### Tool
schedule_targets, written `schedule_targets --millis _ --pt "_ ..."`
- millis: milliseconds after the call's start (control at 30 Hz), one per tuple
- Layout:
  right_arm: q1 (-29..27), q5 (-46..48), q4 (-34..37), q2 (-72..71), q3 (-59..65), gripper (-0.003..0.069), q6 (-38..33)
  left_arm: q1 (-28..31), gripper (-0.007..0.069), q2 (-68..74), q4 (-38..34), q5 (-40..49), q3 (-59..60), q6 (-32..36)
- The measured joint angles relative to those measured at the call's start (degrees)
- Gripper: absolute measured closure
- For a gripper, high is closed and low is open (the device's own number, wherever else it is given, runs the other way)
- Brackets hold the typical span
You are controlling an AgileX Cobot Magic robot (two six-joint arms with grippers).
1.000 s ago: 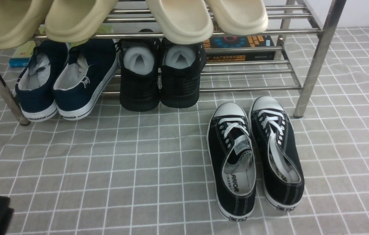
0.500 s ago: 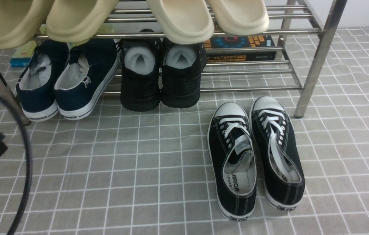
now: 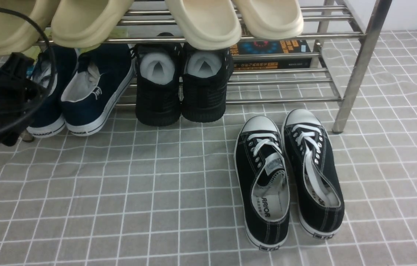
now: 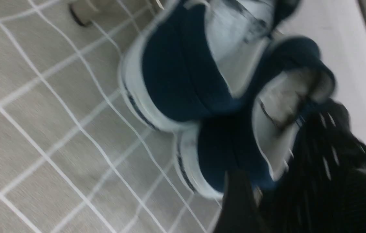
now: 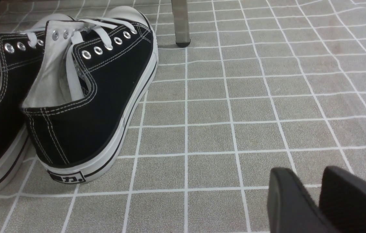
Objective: Take the shoes off the shelf with your hand from the grey coffee tablecloth.
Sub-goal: 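Grasp the leftmost shoe on the bottom shelf of the shoe rack with the left gripper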
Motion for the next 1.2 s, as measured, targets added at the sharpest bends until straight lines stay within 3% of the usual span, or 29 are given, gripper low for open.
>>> schedule_targets --millis 200,933,1100,1200 --pt "0.0 0.0 0.0 0.0 0.0 0.0469 0.0 4.9 0.0153 4.1 -0.7 0.7 -3.9 -0.4" --pt "0.0 0.0 0.0 0.0 0.0 0.0439 0.0 5.1 0.0159 18.5 -8.2 -9.6 -4.5 -0.4" --pt "0.0 0.0 0.0 0.0 0.0 0.0438 0.0 5.1 0.0222 18.9 -8.2 -9.2 -4.5 -0.4" --pt "0.0 0.0 0.0 0.0 0.0 0.0435 0.0 5.1 0.0358 18.9 -8.2 -8.1 -4.5 -0.3"
